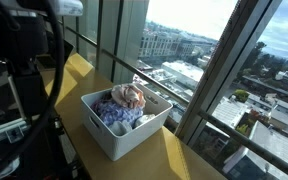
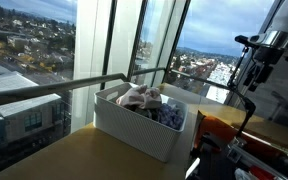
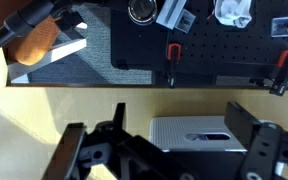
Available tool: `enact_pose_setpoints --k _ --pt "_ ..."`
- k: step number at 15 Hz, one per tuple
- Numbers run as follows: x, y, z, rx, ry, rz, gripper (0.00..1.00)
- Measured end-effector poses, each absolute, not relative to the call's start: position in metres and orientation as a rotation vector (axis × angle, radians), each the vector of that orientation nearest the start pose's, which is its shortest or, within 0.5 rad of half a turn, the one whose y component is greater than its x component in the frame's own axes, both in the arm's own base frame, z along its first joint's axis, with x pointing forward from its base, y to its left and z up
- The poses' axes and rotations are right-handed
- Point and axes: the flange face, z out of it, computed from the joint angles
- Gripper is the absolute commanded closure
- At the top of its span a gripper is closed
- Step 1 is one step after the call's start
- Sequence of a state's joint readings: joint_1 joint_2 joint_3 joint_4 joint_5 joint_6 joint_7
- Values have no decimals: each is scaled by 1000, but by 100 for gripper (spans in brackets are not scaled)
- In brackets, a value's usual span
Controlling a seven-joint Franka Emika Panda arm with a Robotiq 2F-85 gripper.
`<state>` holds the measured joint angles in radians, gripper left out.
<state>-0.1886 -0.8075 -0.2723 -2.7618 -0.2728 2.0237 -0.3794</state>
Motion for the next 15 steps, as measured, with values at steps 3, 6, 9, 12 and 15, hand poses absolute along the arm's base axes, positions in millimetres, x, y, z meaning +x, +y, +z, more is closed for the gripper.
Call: enact_pose_setpoints --k 3,6,9,12,15 --pt "278 -150 434 -3208 -173 -60 0" --pt "278 -150 434 -3208 -173 -60 0" --pt "278 -150 434 -3208 -173 -59 0" --pt "281 -145 435 -3206 -194 -69 0" --pt "295 -132 438 -3198 -261 -160 0"
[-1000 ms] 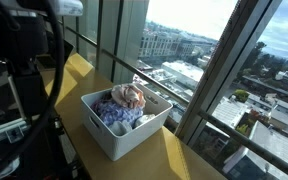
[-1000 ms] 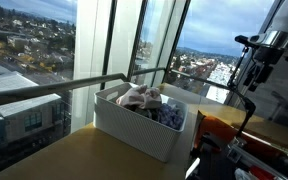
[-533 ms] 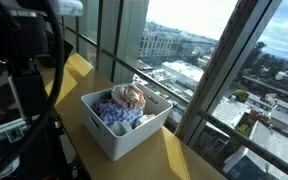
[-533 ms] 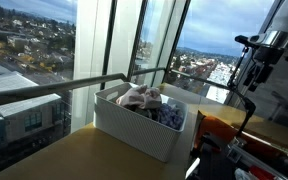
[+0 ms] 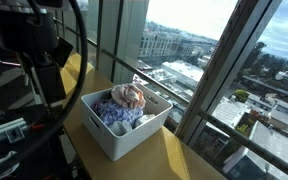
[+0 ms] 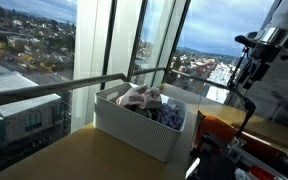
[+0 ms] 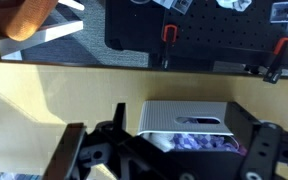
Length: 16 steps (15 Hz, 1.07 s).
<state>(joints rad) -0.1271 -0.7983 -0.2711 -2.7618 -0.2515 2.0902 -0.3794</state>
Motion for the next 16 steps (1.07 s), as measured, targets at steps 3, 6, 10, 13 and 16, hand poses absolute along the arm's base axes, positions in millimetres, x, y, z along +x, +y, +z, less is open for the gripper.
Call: enact_pose_setpoints --k 3,6,10,13,16 --pt "317 -112 440 -3173 -341 -311 0" --pt "346 -86 438 -3129 -418 -483 0" --pt "388 -36 432 -3056 -540 -651 0" --pt "421 10 422 -3014 -668 -720 0" --pt "455 37 400 -2994 -801 -755 0"
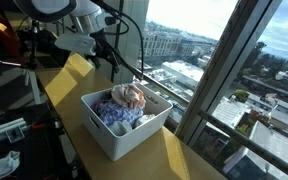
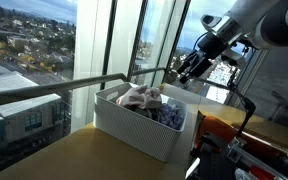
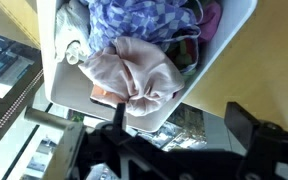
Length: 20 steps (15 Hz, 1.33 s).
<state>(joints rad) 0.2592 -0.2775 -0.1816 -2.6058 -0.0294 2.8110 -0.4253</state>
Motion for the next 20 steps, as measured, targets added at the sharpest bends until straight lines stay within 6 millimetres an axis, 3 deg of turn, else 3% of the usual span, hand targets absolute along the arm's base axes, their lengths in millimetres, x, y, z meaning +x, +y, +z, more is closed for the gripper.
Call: enact_pose_setpoints --k 4,9,15,19,20 --pt "500 40 346 -3002 -938 -734 0" --pt "544 35 276 -3021 -968 -623 0" --pt "580 34 213 -3007 -978 -533 0" --pt "580 4 160 -3019 -1004 -413 0" --pt "577 -6 150 -3025 -1007 -383 25"
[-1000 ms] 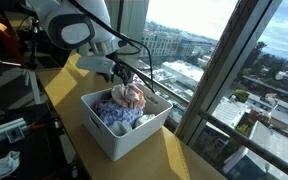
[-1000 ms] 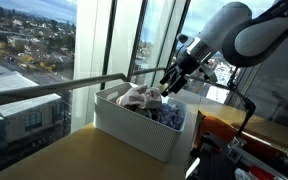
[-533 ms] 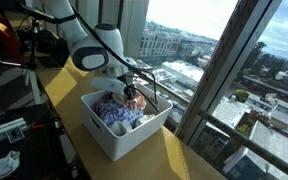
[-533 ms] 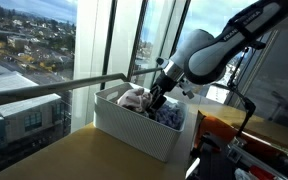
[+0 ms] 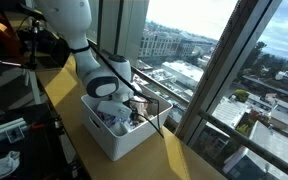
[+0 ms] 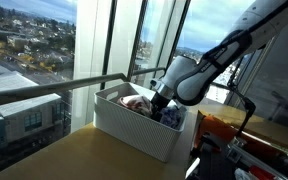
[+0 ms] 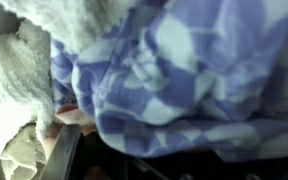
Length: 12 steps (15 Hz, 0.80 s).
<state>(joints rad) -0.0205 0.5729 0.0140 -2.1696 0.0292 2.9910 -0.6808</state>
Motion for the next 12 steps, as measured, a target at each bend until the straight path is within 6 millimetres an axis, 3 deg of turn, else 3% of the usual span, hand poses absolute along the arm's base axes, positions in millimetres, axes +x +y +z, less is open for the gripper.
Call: enact_pose_setpoints --k 1,3,6,10,12 --pt "574 -14 142 -3031 -1007 -358 26" --pt "571 -21 134 -3042 -1005 -332 40" --pt "570 -22 140 -3055 -985 -338 61" --pt "564 -27 164 -3045 -936 -373 92" --pt "557 -32 185 -3035 -904 -391 100"
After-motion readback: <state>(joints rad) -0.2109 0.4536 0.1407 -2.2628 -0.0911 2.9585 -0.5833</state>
